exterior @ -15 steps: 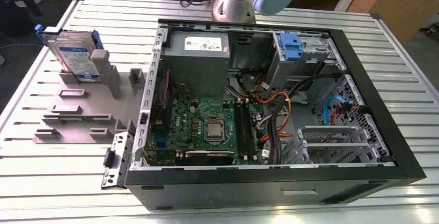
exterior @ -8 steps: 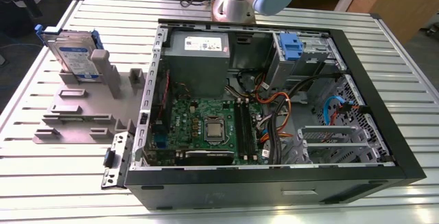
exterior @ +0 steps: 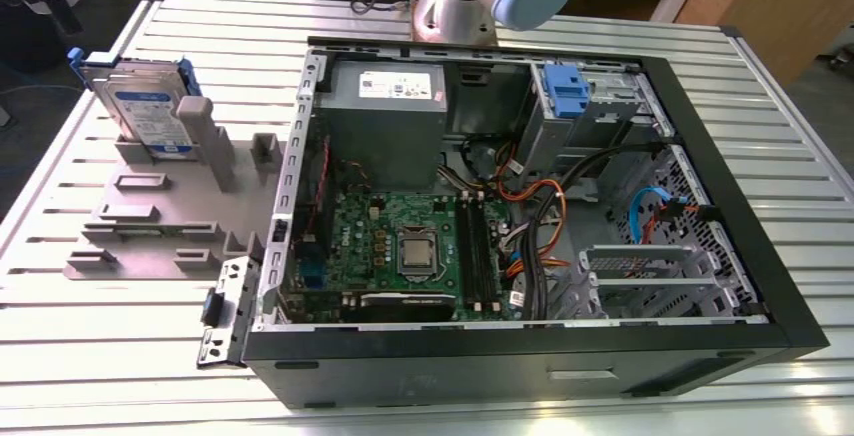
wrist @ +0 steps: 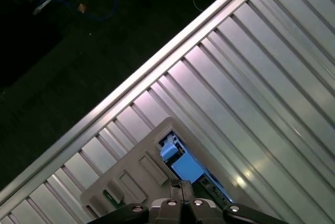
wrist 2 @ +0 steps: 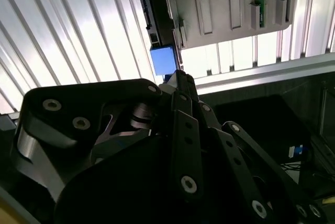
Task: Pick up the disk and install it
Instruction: 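Pick up the disk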
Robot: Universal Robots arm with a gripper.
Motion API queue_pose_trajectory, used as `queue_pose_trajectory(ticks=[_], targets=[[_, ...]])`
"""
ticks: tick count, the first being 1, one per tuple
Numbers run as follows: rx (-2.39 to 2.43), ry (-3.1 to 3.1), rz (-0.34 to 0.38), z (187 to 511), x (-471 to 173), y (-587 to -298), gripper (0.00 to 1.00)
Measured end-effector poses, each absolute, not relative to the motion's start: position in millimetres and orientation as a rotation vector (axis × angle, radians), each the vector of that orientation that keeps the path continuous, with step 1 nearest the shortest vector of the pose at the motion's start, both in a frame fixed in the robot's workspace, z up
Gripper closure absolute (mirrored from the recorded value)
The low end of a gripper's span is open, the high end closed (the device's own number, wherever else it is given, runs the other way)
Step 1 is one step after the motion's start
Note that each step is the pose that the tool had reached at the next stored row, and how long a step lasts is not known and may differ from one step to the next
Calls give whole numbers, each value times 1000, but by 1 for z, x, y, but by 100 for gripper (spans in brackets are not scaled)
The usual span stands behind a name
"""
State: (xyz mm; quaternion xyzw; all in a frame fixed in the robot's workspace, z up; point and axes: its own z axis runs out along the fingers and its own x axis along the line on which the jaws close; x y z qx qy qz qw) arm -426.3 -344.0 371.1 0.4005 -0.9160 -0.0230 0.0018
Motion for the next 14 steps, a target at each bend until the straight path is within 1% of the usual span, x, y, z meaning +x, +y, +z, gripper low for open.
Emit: queue_pose_trajectory(ticks=[14], targets=[[1348,-2831,-72,371,-426,-344,89]])
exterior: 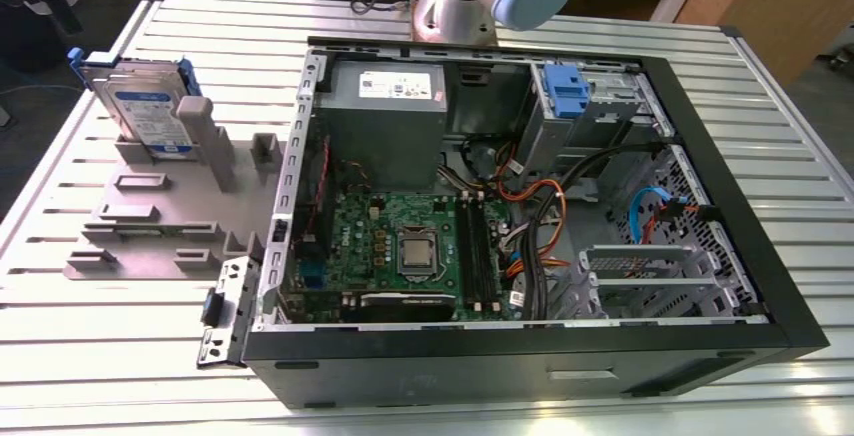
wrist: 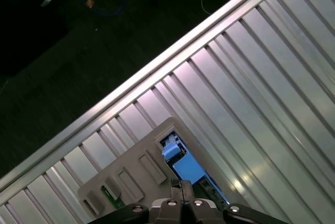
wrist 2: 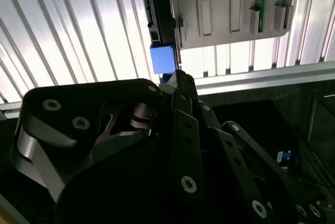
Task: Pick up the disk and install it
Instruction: 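Pick up the disk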
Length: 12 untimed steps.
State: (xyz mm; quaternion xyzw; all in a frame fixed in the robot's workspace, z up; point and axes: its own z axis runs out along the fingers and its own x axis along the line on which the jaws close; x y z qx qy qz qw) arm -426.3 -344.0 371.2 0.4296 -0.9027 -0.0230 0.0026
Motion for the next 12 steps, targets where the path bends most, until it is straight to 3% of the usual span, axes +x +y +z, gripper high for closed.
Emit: queue_pose_trajectory(ticks=[12], targets=[[1381,-2815,-72,371,-426,-344,89]])
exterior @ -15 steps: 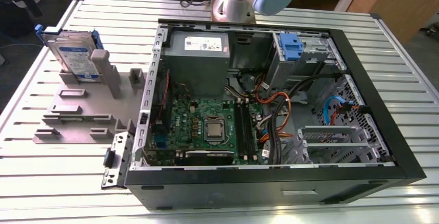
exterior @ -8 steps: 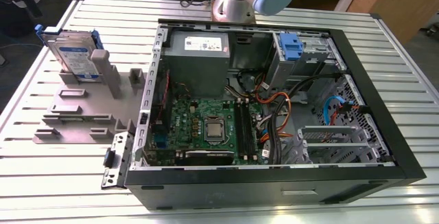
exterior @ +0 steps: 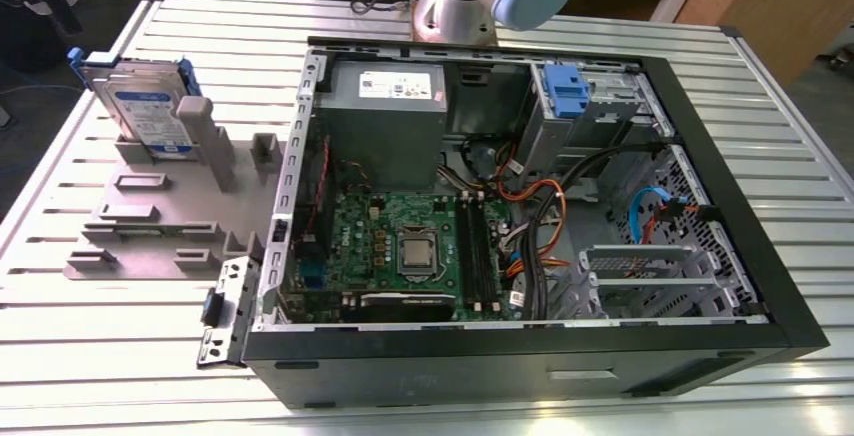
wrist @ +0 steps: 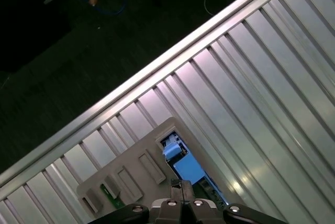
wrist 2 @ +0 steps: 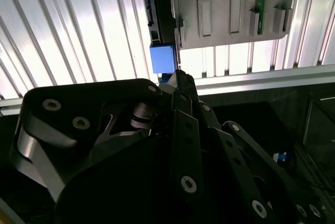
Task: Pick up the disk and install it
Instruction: 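Pick up the disk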
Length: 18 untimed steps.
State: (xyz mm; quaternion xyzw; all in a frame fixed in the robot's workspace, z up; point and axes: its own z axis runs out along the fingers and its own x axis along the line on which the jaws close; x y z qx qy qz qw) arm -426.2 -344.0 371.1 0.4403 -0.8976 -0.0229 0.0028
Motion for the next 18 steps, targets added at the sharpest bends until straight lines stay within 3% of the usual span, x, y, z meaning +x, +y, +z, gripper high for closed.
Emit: queue_pose_trajectory(ticks=[18], targets=[[1405,-2802,-72,371,-426,-344,89]])
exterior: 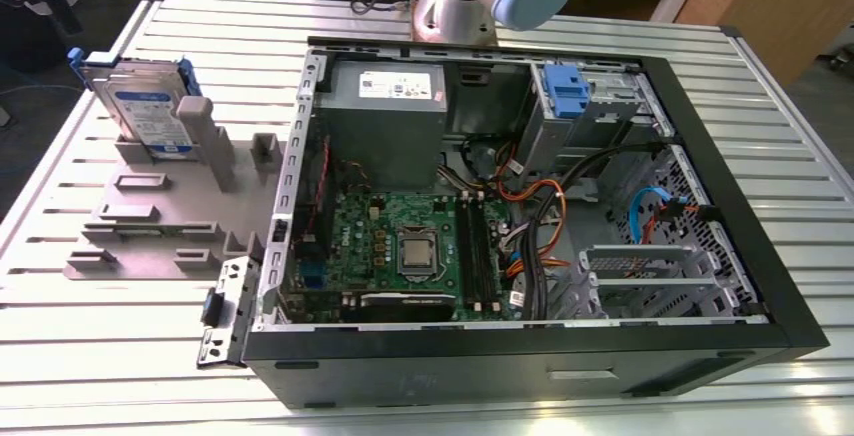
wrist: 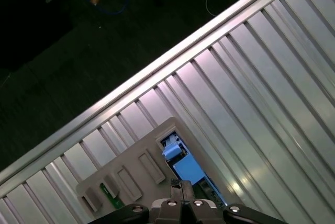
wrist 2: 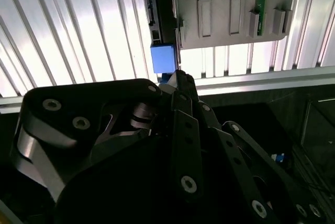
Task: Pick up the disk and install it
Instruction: 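Pick up the disk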
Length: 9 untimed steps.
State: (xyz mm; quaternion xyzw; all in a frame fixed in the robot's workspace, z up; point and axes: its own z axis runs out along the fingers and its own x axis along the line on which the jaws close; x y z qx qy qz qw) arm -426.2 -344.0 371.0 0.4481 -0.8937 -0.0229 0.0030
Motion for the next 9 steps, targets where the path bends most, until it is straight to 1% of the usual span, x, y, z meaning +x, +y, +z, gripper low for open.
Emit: queue_pose_trajectory(ticks=[9], targets=[[1626,-2676,-71,370,-426,-344,89]])
